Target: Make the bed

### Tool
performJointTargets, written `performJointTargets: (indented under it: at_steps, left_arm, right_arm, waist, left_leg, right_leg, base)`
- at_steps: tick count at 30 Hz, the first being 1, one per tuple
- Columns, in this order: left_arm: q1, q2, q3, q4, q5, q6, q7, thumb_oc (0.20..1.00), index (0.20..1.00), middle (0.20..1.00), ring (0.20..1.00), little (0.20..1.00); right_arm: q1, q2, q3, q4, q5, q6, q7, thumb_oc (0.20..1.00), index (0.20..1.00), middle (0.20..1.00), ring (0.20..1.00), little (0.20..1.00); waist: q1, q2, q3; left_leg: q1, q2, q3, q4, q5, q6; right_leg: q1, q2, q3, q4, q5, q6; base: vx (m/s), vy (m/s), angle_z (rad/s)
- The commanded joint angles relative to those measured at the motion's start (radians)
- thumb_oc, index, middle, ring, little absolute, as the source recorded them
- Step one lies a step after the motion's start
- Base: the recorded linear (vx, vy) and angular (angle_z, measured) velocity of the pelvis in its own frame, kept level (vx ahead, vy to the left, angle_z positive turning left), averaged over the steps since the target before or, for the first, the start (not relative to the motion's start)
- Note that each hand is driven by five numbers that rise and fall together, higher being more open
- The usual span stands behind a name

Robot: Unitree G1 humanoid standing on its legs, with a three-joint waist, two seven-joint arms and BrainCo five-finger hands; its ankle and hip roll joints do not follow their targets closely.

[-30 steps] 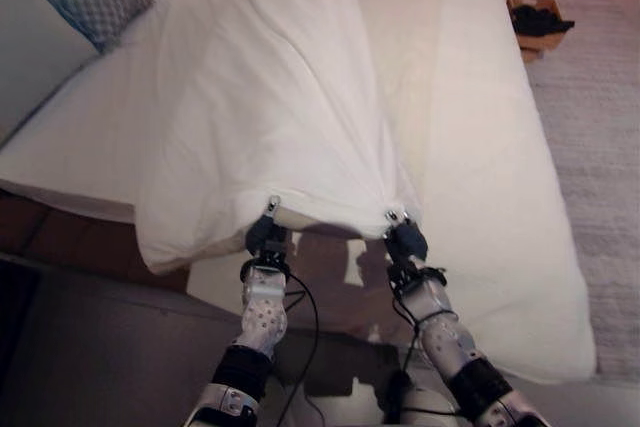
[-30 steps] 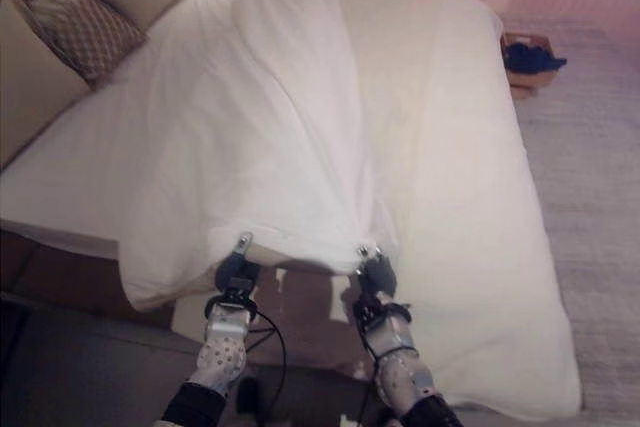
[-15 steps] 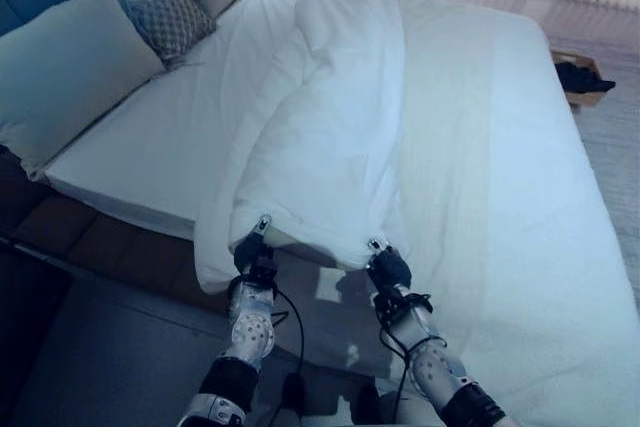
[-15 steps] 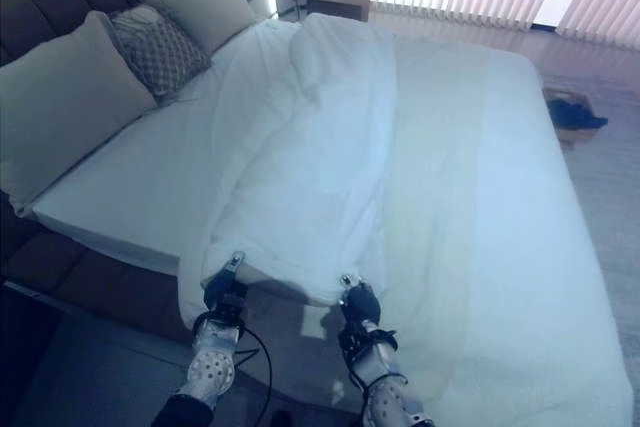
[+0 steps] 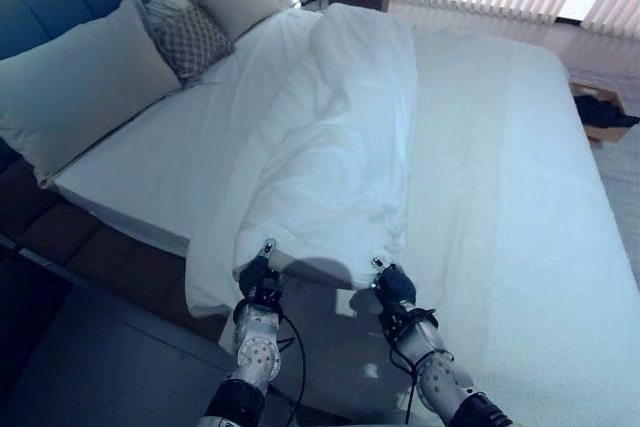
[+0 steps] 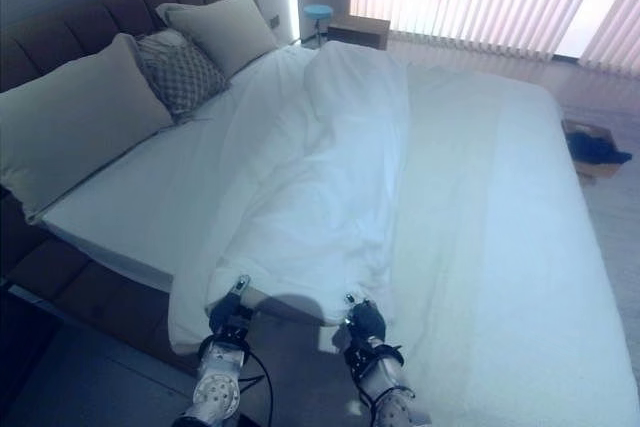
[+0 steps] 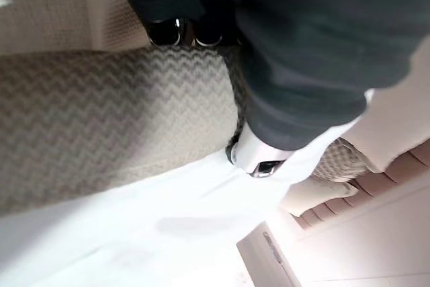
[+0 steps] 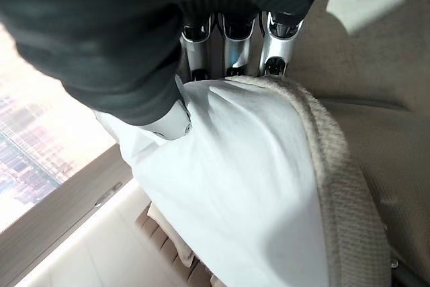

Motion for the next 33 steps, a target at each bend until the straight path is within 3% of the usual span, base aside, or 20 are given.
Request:
performJointTargets:
  at_steps: [1, 3, 5, 6, 7, 10, 11, 13, 15, 19, 20, 22, 24, 25, 27, 28, 29, 30, 32, 33]
  left_arm:
    - [-0.063, 0.14, 0.08, -0.105, 0.042, -0.127, 0.008, 0.2, 0.2, 0.2, 0.2, 0.2]
    - [-0.073, 0.156, 0.091, -0.118, 0.055, -0.132, 0.02, 0.2, 0.2, 0.2, 0.2, 0.2]
    - [-0.101, 0.2, 0.125, -0.186, 0.101, -0.15, 0.057, 0.2, 0.2, 0.2, 0.2, 0.2]
    - [-0.101, 0.2, 0.126, -0.186, 0.101, -0.149, 0.057, 0.2, 0.2, 0.2, 0.2, 0.2]
    - [-0.109, 0.216, 0.146, -0.22, 0.122, -0.16, 0.074, 0.2, 0.2, 0.2, 0.2, 0.2]
    - [-0.12, 0.238, 0.168, -0.287, 0.145, -0.18, 0.082, 0.2, 0.2, 0.2, 0.2, 0.2]
    - [-0.131, 0.245, 0.172, -0.302, 0.15, -0.19, 0.087, 0.2, 0.2, 0.2, 0.2, 0.2]
    - [-0.14, 0.256, 0.183, -0.341, 0.179, -0.203, 0.094, 0.2, 0.2, 0.2, 0.2, 0.2]
    - [-0.135, 0.263, 0.208, -0.504, 0.217, -0.229, 0.07, 0.2, 0.2, 0.2, 0.2, 0.2]
    - [-0.093, 0.266, 0.221, -0.653, 0.258, -0.241, 0.021, 0.2, 0.2, 0.2, 0.2, 0.2]
    - [-0.09, 0.266, 0.217, -0.693, 0.281, -0.249, 0.017, 0.2, 0.2, 0.2, 0.2, 0.2]
    - [-0.08, 0.264, 0.223, -0.709, 0.295, -0.253, 0.015, 0.2, 0.2, 0.2, 0.2, 0.2]
    - [-0.056, 0.241, 0.234, -0.698, 0.283, -0.267, 0.027, 0.2, 0.2, 0.2, 0.2, 0.2]
    - [-0.013, 0.218, 0.244, -0.638, 0.266, -0.265, 0.055, 0.2, 0.2, 0.2, 0.2, 0.2]
    - [0.009, 0.197, 0.228, -0.559, 0.246, -0.255, 0.094, 0.2, 0.2, 0.2, 0.2, 0.2]
    - [0.009, 0.197, 0.228, -0.558, 0.246, -0.255, 0.093, 0.2, 0.2, 0.2, 0.2, 0.2]
    - [0.008, 0.182, 0.222, -0.398, 0.253, -0.237, 0.131, 0.2, 0.2, 0.2, 0.2, 0.2]
    - [0.006, 0.182, 0.222, -0.396, 0.251, -0.238, 0.129, 0.2, 0.2, 0.2, 0.2, 0.2]
    - [-0.005, 0.171, 0.181, -0.135, 0.251, -0.2, 0.147, 0.2, 0.2, 0.2, 0.2, 0.2]
    - [-0.005, 0.171, 0.181, -0.135, 0.251, -0.2, 0.147, 0.2, 0.2, 0.2, 0.2, 0.2]
  right_arm:
    - [-0.02, 0.005, -0.041, -0.015, -0.043, -0.027, -0.007, 0.2, 0.2, 0.2, 0.2, 0.2]
    - [-0.035, 0.015, -0.03, -0.018, -0.046, -0.025, -0.01, 0.2, 0.2, 0.2, 0.2, 0.2]
    - [-0.091, 0.051, 0.013, -0.019, -0.048, -0.026, 0.005, 0.2, 0.2, 0.2, 0.2, 0.2]
    - [-0.091, 0.051, 0.013, -0.019, -0.048, -0.026, 0.005, 0.2, 0.2, 0.2, 0.2, 0.2]
    - [-0.119, 0.072, 0.048, -0.023, -0.043, -0.021, 0.023, 0.2, 0.2, 0.2, 0.2, 0.2]
    - [-0.166, 0.089, 0.099, -0.056, -0.021, -0.017, 0.05, 0.2, 0.2, 0.2, 0.2, 0.2]
    - [-0.186, 0.082, 0.117, -0.088, -0.015, -0.022, 0.063, 0.2, 0.2, 0.2, 0.2, 0.2]
    - [-0.208, 0.077, 0.128, -0.125, -0.019, -0.026, 0.071, 0.2, 0.2, 0.2, 0.2, 0.2]
    - [-0.23, 0.034, 0.131, -0.3, -0.046, -0.057, 0.116, 0.2, 0.2, 0.2, 0.2, 0.2]
    - [-0.221, -0.01, 0.099, -0.443, -0.054, -0.084, 0.16, 0.2, 0.2, 0.2, 0.2, 0.2]
    - [-0.197, -0.028, 0.084, -0.492, -0.055, -0.098, 0.168, 0.2, 0.2, 0.2, 0.2, 0.2]
    - [-0.179, -0.042, 0.082, -0.508, -0.05, -0.101, 0.171, 0.2, 0.2, 0.2, 0.2, 0.2]
    - [-0.155, -0.055, 0.101, -0.491, -0.048, -0.091, 0.174, 0.2, 0.2, 0.2, 0.2, 0.2]
    - [-0.123, -0.052, 0.129, -0.419, -0.062, -0.067, 0.165, 0.2, 0.2, 0.2, 0.2, 0.2]
    - [-0.099, -0.025, 0.166, -0.255, -0.106, -0.028, 0.134, 0.2, 0.2, 0.2, 0.2, 0.2]
    - [-0.1, -0.024, 0.166, -0.254, -0.106, -0.028, 0.134, 0.2, 0.2, 0.2, 0.2, 0.2]
    - [-0.105, 0.001, 0.176, -0.068, -0.15, 0.002, 0.113, 0.2, 0.2, 0.2, 0.2, 0.2]
    - [-0.106, 0.002, 0.176, -0.066, -0.151, 0.002, 0.113, 0.2, 0.2, 0.2, 0.2, 0.2]
    - [-0.112, 0.04, 0.19, 0.134, -0.218, 0.033, 0.094, 0.2, 0.2, 0.2, 0.2, 0.2]
    - [-0.112, 0.04, 0.19, 0.134, -0.218, 0.033, 0.094, 0.2, 0.2, 0.2, 0.2, 0.2]
  waist:
    - [0.049, -0.049, -0.058]
    - [0.06, -0.049, -0.055]
    - [0.11, -0.03, -0.051]
    - [0.108, -0.03, -0.053]
    - [0.113, -0.019, -0.051]
    - [0.122, -0.024, -0.054]
    - [0.12, -0.029, -0.057]
    - [0.122, -0.032, -0.058]
    - [0.117, -0.03, -0.063]
    - [0.115, -0.025, -0.083]
    - [0.105, -0.022, -0.072]
    - [0.104, -0.019, -0.055]
    - [0.107, -0.021, -0.037]
    - [0.106, -0.03, -0.037]
    - [0.113, -0.036, -0.033]
    - [0.112, -0.036, -0.035]
    - [0.123, -0.031, -0.023]
    - [0.123, -0.032, -0.023]
    - [0.125, -0.023, -0.018]
    - [0.125, -0.023, -0.018]
  left_leg:
    - [0.021, -0.08, 0.095, 0.003, 0.005, 0.021]
    - [0.023, -0.084, 0.127, 0.007, -0.007, 0.031]
    - [0.072, -0.107, 0.191, -0.028, -0.025, 0.056]
    - [0.07, -0.108, 0.19, -0.029, -0.022, 0.056]
    - [0.104, -0.126, 0.197, -0.052, -0.023, 0.067]
    - [0.122, -0.164, 0.18, -0.066, -0.012, 0.068]
    - [0.129, -0.179, 0.165, -0.072, -0.009, 0.067]
    - [0.132, -0.192, 0.158, -0.073, -0.002, 0.062]
    - [0.143, -0.208, 0.134, -0.075, 0.005, 0.058]
    - [0.141, -0.214, 0.134, -0.046, -0.006, 0.035]
    - [0.115, -0.218, 0.125, 0.042, 0.024, -0.01]
    - [0.082, -0.22, 0.109, 0.11, 0.043, -0.032]
    - [0.05, -0.214, 0.099, 0.139, 0.037, -0.031]
    - [0.047, -0.17, 0.104, 0.07, 0.007, -0.001]
    - [0.027, -0.116, 0.096, -0.006, 0.042, 0.01]
    - [0.024, -0.116, 0.095, -0.009, 0.046, 0.01]
    - [-0.011, -0.099, 0.06, -0.028, 0.081, 0.001]
    - [-0.012, -0.099, 0.06, -0.028, 0.081, 0.001]
    - [0.011, -0.099, 0.07, -0.052, 0.072, 0.003]
    - [0.011, -0.099, 0.07, -0.052, 0.072, 0.003]
  right_leg:
    - [0.041, -0.276, 0.074, -0.008, 0.047, 0.236]
    - [0.015, -0.296, 0.049, 0.028, 0.062, 0.237]
    - [-0.007, -0.367, -0.144, 0.143, 0.095, 0.212]
    - [-0.008, -0.367, -0.145, 0.142, 0.097, 0.212]
    - [-0.015, -0.324, -0.167, 0.209, 0.061, 0.204]
    - [-0.014, -0.213, -0.157, 0.182, 0.01, 0.191]
    - [-0.021, -0.143, -0.116, 0.165, -0.025, 0.167]
    - [-0.027, -0.113, -0.095, 0.142, -0.024, 0.159]
    - [-0.004, -0.096, -0.054, 0.108, -0.039, 0.129]
    - [0.068, -0.096, -0.082, 0.002, -0.029, 0.119]
    - [0.089, -0.089, -0.095, -0.012, -0.028, 0.107]
    - [0.091, -0.091, -0.096, -0.004, -0.03, 0.101]
    - [0.095, -0.096, -0.087, 0.001, -0.035, 0.103]
    - [0.097, -0.1, -0.07, -0.007, -0.04, 0.113]
    - [0.09, -0.108, -0.054, -0.004, -0.043, 0.122]
    - [0.086, -0.108, -0.055, -0.006, -0.041, 0.122]
    - [0.078, -0.11, -0.045, -0.005, -0.049, 0.129]
    - [0.077, -0.111, -0.045, -0.004, -0.05, 0.129]
    - [0.079, -0.128, -0.035, -0.011, -0.054, 0.142]
    - [0.078, -0.128, -0.035, -0.011, -0.054, 0.142]
  base:
    - [0.09, 0.454, -0.15]
    - [0.06, 0.342, -0.26]
    - [0.09, 0.397, -0.57]
    - [0.1, 0.329, -0.56]
    - [0.08, 0.273, -0.2]
    - [0.08, 0.181, 0.0]
    - [0.04, 0.043, 0.14]
    - [0.02, 0.051, 0.25]
    - [0.02, 0.044, 0.32]
    - [0.06, -0.036, 0.36]
    - [0.01, -0.021, 0.27]
    - [-0.03, 0.011, 0.55]
    - [-0.02, 0.046, 0.21]
    - [0.06, 0.063, 0.0]
    - [0.04, 0.074, -0.21]
    - [0.01, 0.106, -0.2]
    - [0.01, 0.077, 0.01]
    - [0.09, 0.198, 0.07]
    - [0.11, 0.194, 0.05]
    - [0.06, 0.17, 0.04]
